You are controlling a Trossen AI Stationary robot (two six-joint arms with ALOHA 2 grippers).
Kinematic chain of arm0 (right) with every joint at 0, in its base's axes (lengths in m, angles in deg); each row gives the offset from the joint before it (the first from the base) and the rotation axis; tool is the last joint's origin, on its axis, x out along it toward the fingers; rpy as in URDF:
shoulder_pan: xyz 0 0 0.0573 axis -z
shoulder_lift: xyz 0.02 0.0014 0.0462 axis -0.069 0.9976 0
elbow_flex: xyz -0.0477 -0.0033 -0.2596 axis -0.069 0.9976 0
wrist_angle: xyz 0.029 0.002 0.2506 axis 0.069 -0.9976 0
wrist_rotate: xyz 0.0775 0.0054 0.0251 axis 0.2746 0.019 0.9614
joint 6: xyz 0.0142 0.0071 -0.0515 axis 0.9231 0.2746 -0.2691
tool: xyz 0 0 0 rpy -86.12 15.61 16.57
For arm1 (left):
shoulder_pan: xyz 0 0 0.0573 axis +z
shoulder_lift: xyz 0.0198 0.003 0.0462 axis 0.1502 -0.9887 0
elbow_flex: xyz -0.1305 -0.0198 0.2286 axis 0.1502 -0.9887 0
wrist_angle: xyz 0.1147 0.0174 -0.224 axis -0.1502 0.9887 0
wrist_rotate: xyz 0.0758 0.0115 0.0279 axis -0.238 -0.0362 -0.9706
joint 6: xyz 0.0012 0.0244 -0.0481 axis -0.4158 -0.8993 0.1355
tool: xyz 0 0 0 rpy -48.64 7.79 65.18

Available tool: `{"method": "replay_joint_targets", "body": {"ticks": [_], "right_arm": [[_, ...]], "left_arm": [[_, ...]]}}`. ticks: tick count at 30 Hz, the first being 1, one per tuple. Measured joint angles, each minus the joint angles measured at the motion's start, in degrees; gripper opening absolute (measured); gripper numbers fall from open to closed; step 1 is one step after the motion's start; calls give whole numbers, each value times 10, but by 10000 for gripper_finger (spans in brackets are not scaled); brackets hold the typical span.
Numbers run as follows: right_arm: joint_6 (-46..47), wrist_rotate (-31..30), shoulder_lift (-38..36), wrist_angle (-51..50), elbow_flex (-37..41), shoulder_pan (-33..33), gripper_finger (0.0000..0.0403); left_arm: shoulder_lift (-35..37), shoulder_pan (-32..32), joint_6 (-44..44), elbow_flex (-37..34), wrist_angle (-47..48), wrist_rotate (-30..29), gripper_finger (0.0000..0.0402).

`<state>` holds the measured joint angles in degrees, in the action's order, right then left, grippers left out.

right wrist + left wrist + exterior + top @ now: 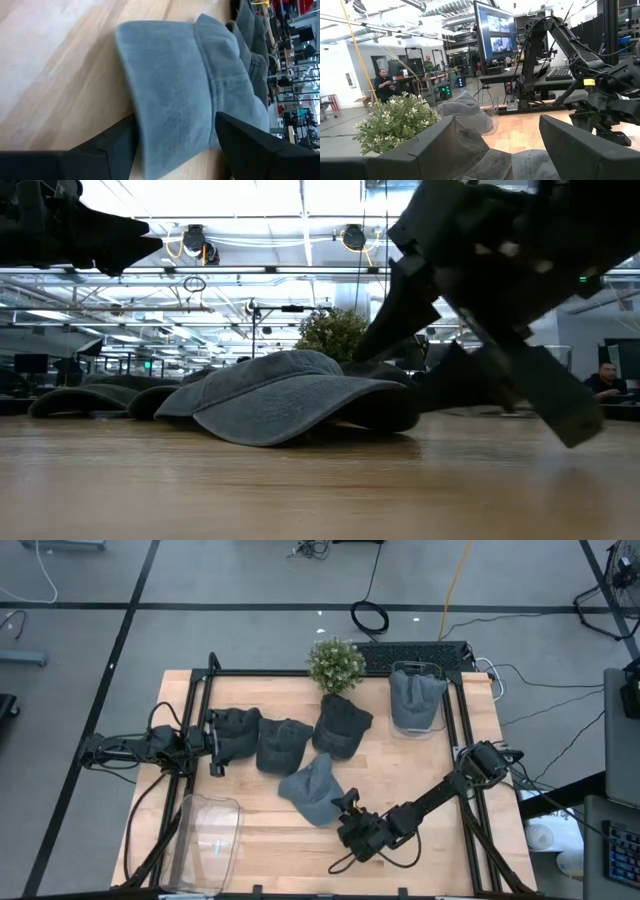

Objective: Pick & Place hat
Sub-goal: Put the gray cap into the top transparent bin

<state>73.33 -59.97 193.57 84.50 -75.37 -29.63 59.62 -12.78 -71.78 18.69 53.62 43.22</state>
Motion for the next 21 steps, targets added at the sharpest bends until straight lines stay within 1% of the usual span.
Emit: {"method": "replay_joint_targets", "body": {"ticks": [5, 8, 11, 15, 21], "right_arm": [[-10, 4, 0, 36, 0, 16, 247], [-8, 32, 0, 43, 0, 21, 244], [6, 49, 0, 43, 0, 21, 230], [20, 53, 0, 58, 10, 21, 192], [20, 45, 0, 109, 32, 20, 113]], "left_arm": [[0, 0, 0, 0, 0, 0, 294], [0, 0, 0, 0, 0, 0, 294], [0, 0, 0, 0, 0, 0, 294], [0, 0, 0, 0, 0, 0, 294], [0, 0, 0, 0, 0, 0, 294]]}}
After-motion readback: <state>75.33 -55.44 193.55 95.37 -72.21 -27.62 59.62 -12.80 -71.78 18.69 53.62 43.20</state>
